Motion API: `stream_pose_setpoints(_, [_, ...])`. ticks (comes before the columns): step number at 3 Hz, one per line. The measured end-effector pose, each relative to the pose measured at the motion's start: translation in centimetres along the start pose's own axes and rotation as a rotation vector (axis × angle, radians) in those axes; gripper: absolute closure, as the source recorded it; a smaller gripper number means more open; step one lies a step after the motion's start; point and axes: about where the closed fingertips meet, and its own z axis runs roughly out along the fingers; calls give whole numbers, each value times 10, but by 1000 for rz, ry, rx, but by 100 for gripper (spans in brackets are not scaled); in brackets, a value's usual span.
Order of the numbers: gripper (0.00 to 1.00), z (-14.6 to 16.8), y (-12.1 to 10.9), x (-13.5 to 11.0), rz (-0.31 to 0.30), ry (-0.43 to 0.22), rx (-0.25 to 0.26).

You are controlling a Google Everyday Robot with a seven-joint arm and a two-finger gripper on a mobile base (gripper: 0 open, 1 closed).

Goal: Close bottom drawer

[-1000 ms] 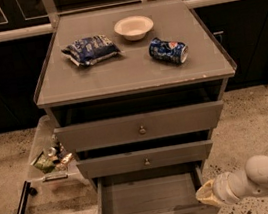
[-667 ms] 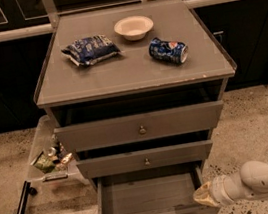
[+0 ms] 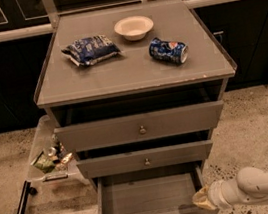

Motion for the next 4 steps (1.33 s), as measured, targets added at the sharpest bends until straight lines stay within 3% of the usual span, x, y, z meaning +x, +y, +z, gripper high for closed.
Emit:
stream_pose_setpoints(1, [100,31,-1,28,-43,36,8])
stream_pose_setpoints(2, [100,54,5,48,-130,60,3])
stream_pose_setpoints(4, [100,97,14,75,-296,27,-40])
